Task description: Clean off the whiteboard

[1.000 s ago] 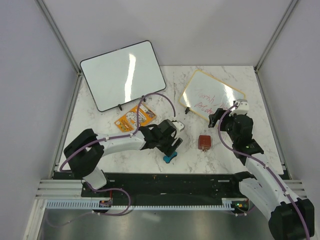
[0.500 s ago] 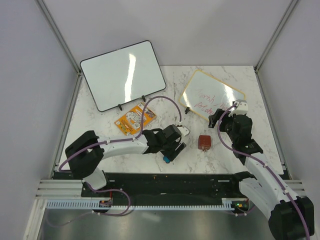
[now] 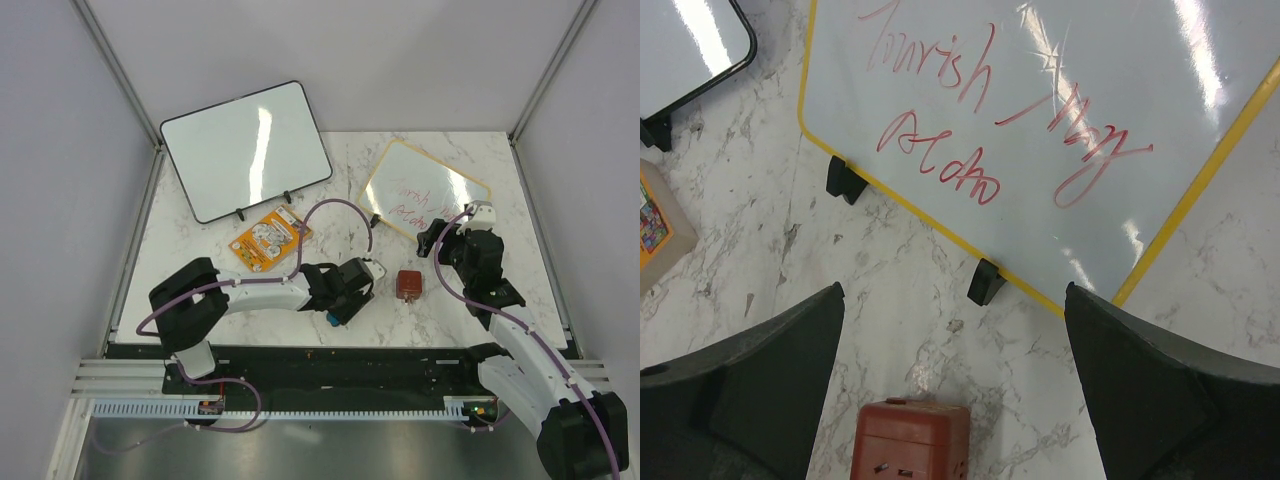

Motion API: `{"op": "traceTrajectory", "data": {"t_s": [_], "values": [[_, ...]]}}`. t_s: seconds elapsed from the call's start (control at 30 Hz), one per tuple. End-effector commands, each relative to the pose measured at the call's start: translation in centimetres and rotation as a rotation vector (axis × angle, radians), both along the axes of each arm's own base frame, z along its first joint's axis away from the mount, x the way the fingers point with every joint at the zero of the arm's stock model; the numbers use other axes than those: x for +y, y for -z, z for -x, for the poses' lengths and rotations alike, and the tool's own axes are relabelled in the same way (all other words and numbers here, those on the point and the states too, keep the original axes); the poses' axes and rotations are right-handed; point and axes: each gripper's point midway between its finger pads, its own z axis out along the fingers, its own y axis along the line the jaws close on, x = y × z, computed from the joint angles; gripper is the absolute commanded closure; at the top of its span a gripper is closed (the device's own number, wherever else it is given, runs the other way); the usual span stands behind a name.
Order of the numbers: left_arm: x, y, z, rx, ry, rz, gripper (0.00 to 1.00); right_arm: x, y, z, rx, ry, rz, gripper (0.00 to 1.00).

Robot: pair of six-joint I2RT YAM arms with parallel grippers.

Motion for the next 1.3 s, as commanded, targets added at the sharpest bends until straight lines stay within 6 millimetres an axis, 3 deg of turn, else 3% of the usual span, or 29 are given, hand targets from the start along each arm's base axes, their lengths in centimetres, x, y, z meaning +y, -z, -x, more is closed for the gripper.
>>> {"op": "traceTrajectory", "data": {"t_s": [0.0,0.27,0.43,0.63,0.73,0.77,0.83,0.9,1.0,1.13,1.2,1.27], "values": [[-1.2,-0.7,-0.8,-0.032,-0.019,0.004,0.51,0.0,-0.7,-0.2,-0.028,0.000,-0.007,0.02],[-1.3,-0.9,-1.1,-0.054,-0.033,-0.006,0.98,0.0,-0.4,0.0,-0.020,0.002,-0.007,0.02],[-1.4,-1.6,-1.9,-0.094,-0.050,-0.009,0.98,-0.7,-0.3,-0.3,-0.012,0.046,0.002,0.02],[-2.2,-4.8,-4.3,-0.211,-0.055,-0.005,0.98,-2.8,-0.4,-2.0,0.036,0.113,0.017,0.02],[-3.0,-6.9,-6.0,-0.279,-0.055,0.002,0.98,-3.7,-2.2,-3.7,-0.010,0.111,-0.032,0.02],[-3.8,-8.1,-6.7,-0.299,-0.057,0.026,0.98,-4.9,-2.9,-4.2,-0.032,0.138,-0.047,0.02],[-4.2,-8.9,-7.6,-0.318,-0.039,0.015,0.98,-5.2,-4.7,-5.5,-0.077,0.124,-0.111,0.02],[-5.0,-9.9,-8.8,-0.339,-0.040,0.012,0.98,-6.7,-6.0,-6.9,-0.096,0.149,-0.135,0.02],[-5.7,-11.3,-10.9,-0.359,-0.073,0.026,0.98,-8.7,-6.7,-8.6,-0.079,0.196,-0.171,0.05],[-6.9,-13.3,-13.5,-0.358,-0.082,0.086,0.98,-10.1,-7.1,-10.1,-0.068,0.229,-0.168,0.05],[-7.1,-13.1,-14.6,-0.354,-0.091,0.081,0.98,-11.3,-6.6,-10.7,-0.053,0.258,-0.174,0.05],[-7.3,-14.1,-16.4,-0.354,-0.117,0.111,0.98,-12.9,-5.6,-10.9,-0.031,0.298,-0.194,0.04]]}}
